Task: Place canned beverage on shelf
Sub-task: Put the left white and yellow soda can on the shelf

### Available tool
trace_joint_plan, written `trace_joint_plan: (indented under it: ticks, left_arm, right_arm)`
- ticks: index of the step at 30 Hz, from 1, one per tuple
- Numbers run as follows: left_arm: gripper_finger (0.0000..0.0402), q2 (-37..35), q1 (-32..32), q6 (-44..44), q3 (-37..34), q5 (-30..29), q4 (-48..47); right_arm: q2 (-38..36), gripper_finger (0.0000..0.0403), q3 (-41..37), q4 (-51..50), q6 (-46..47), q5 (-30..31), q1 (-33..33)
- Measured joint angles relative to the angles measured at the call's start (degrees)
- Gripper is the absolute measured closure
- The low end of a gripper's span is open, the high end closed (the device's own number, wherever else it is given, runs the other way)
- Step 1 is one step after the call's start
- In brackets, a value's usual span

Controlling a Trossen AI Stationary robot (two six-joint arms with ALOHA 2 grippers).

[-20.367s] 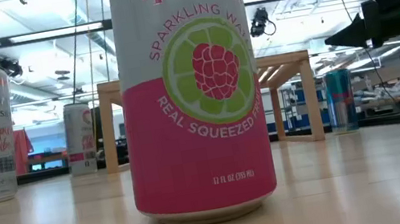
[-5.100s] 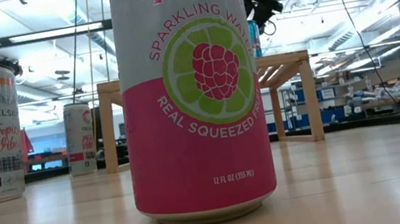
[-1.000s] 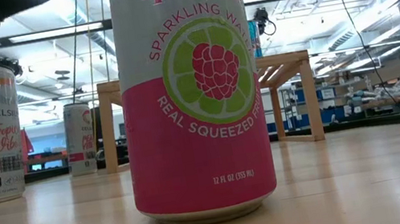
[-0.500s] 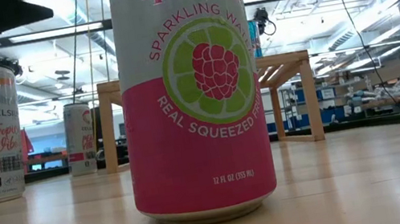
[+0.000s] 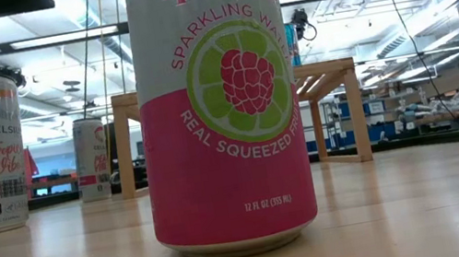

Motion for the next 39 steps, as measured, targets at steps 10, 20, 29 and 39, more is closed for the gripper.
trace_joint_plan:
  ticks: [10,20,29,39]
  left_arm:
    - [0.0088,-8.1,7.9,9.1,0.0,0.0,-0.1]
    - [0.0088,-9.7,6.1,0.2,0.0,16.4,-0.8]
    - [0.0088,-1.7,2.1,-12.7,-0.1,20.6,-14.2]
    - [0.0088,-2.8,-2.1,-20.0,0.0,25.4,-20.9]
  right_arm:
    - [0.0,0.0082,0.0,0.0,0.2,0.0,0.0]
    - [0.0,0.0082,0.0,0.0,0.2,0.0,2.5]
    - [0.0,0.0082,0.0,0.0,0.2,0.0,3.0]
    - [0.0,0.0082,0.0,-0.1,0.3,0.0,3.0]
